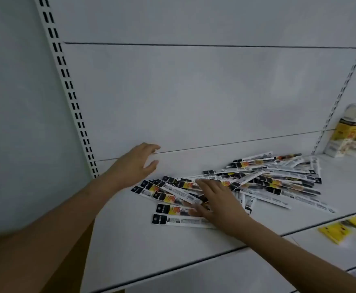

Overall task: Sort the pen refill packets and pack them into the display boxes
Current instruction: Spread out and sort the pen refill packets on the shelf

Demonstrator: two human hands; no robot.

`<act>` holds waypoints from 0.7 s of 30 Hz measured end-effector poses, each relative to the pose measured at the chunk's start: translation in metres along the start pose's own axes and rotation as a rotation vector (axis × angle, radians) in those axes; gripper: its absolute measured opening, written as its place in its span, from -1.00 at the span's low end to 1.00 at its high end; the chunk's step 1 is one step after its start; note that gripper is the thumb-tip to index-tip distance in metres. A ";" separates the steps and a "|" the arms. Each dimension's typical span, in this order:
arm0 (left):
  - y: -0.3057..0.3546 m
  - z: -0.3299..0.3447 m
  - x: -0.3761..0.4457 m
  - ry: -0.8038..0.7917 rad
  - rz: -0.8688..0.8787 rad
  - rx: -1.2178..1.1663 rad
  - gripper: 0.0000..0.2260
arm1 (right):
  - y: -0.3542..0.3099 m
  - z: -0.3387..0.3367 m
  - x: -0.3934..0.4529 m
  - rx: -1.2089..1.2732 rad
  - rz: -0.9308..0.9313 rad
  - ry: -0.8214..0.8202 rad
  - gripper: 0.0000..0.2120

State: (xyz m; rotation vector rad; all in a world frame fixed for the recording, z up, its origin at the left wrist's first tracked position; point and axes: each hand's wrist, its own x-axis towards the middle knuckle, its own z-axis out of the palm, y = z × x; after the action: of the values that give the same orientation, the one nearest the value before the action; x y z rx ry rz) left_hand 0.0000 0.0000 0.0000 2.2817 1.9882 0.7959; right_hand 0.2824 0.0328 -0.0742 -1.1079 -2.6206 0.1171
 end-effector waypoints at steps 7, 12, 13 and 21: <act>-0.020 0.090 0.002 -0.112 0.028 -0.008 -0.63 | 0.016 0.027 0.041 -0.005 0.203 0.027 -0.52; -0.035 0.122 -0.009 -0.073 -0.021 -0.104 -0.66 | 0.022 0.033 0.052 0.084 0.227 0.092 -0.73; -0.036 0.123 -0.010 -0.047 -0.027 -0.127 -0.66 | 0.022 0.031 0.054 0.125 0.231 0.100 -0.78; -0.035 0.115 -0.010 0.041 0.021 -0.347 -0.60 | -0.008 0.004 0.073 0.423 0.313 0.224 -0.93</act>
State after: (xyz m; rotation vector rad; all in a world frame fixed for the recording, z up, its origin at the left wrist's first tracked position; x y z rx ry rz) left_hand 0.0108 0.0336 -0.1152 2.1040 1.6817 1.0978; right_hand 0.2269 0.0793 -0.0591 -1.2748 -2.0790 0.5512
